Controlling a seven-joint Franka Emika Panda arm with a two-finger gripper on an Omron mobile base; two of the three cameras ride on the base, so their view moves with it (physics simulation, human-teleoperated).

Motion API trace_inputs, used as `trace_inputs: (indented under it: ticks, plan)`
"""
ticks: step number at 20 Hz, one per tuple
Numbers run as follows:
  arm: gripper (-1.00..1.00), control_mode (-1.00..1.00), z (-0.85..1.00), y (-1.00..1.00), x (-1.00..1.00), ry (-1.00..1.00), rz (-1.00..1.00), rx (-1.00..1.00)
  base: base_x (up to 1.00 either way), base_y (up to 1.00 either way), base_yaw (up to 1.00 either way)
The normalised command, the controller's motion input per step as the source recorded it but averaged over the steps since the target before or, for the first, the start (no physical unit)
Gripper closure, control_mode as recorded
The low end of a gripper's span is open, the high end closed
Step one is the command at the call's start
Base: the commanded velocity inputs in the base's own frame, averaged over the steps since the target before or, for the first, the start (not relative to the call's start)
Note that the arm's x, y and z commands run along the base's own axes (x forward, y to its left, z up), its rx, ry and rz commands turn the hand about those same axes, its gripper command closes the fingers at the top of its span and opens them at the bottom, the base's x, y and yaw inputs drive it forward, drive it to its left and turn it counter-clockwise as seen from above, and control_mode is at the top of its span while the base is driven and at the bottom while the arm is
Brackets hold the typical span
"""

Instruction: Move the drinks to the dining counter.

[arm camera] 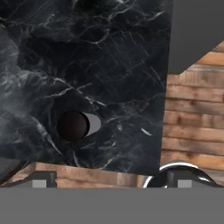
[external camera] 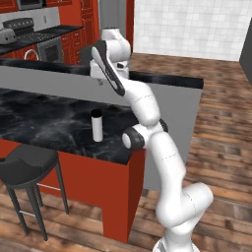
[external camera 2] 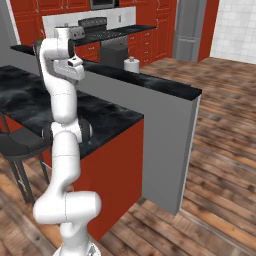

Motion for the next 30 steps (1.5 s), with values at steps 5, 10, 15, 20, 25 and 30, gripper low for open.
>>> trace_inputs:
  ticks: [5, 10, 15, 20, 25, 30]
  plan:
    - [-1.0, -1.0, 0.5, -0.96, -1.0, 0.0, -0.03, 0.0, 0.0, 0.0, 0.0]
    - [-1.0, -1.0, 0.42, -0.8, -1.0, 0.07, -0.07, 0.01, 0.0, 0.0, 0.0]
    - [-1.0, -1.0, 0.02, -0.47, -1.0, 0.45, -0.02, 0.0, 0.0, 0.0, 0.0]
    - [-1.0, -1.0, 0.02, -0.14, -1.0, 0.58, -0.01, -0.01, 0.0, 0.0, 0.0]
    - [-1.0, -1.0, 0.0, -0.01, -1.0, 0.67, -0.01, -0.05, 0.0, 0.0, 0.0]
    - [-1.0, -1.0, -0.05, -0.03, -1.0, 0.69, -0.02, -0.06, 0.0, 0.0, 0.0]
